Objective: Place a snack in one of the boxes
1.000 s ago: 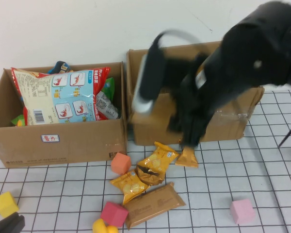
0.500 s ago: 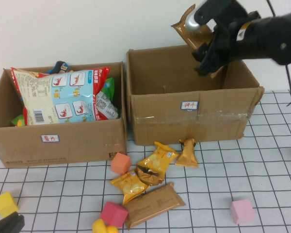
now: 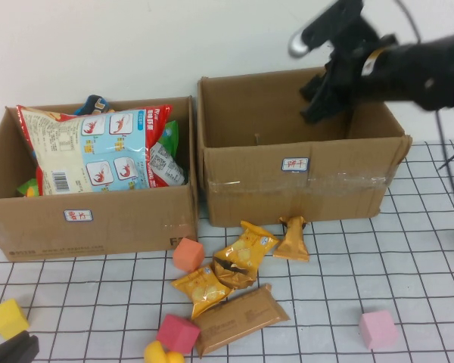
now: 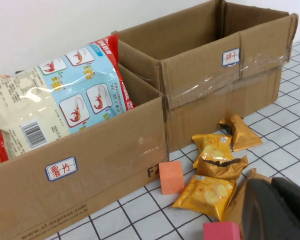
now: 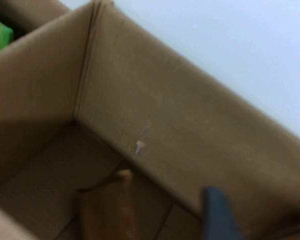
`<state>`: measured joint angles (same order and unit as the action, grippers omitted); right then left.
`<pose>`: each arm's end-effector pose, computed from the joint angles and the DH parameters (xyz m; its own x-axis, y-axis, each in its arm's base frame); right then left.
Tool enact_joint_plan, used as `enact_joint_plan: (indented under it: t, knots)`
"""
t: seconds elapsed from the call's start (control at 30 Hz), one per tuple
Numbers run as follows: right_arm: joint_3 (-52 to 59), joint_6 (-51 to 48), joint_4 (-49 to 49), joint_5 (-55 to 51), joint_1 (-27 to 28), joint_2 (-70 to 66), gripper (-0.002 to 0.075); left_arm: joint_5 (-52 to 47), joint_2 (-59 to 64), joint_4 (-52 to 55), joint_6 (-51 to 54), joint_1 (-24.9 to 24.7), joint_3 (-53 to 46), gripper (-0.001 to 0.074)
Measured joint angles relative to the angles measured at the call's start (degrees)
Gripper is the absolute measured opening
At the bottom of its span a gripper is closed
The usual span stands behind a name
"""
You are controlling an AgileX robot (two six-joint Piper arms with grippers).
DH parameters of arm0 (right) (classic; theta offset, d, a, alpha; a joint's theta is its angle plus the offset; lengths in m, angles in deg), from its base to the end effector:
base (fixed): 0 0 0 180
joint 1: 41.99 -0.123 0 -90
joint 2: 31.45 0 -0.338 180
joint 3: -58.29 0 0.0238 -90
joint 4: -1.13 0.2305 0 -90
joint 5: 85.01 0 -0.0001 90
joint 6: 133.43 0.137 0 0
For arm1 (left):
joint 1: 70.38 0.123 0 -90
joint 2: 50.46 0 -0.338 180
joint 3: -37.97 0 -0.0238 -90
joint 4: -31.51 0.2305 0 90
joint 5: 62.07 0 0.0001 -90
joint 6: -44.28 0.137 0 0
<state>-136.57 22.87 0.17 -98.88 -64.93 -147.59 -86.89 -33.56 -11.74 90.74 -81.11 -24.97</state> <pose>0.4640 0.1958 0.3464 -0.1947 -0.5350 -0.8221 -0.5144 0.7694 -0.3788 0.0212 -0.0442 0.2660 -0.0961 0.1196 -0.9882 0.4704 0.8804 0.0608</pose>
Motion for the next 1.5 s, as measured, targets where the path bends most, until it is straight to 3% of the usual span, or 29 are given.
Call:
enact_joint_plan:
  t: [0.07,0.13,0.27,0.87,1.03,1.27,1.5]
  knots:
    - [0.0,0.9,0.1,-3.0,0.0,3.2,0.023,0.0,0.0,0.0,0.0,0.0,0.0,-0.0002]
    - [0.0,2.3,0.4,-5.6,0.0,6.6,0.0106,0.0,0.0,0.0,0.0,0.0,0.0,-0.0002]
    - [1.3,3.3,2.3,-8.9,0.1,14.9,0.002,0.0,0.0,0.0,0.0,0.0,0.0,-0.0002]
    - [40.3,2.8,7.8,-6.8,0.1,61.0,-0.0001,-3.4,0.0,0.0,0.0,0.0,0.0,-0.0002]
    - [46.8,2.8,7.9,-12.6,0.1,70.8,-0.0001,-5.0,0.0,0.0,0.0,0.0,0.0,-0.0002]
    - [50.4,4.1,6.2,-31.7,0.1,81.1,-0.0001,-6.0,0.0,0.0,0.0,0.0,0.0,-0.0002]
    - [58.7,3.3,6.1,-24.5,0.1,92.5,-0.0001,-6.7,0.0,0.0,0.0,0.0,0.0,-0.0002]
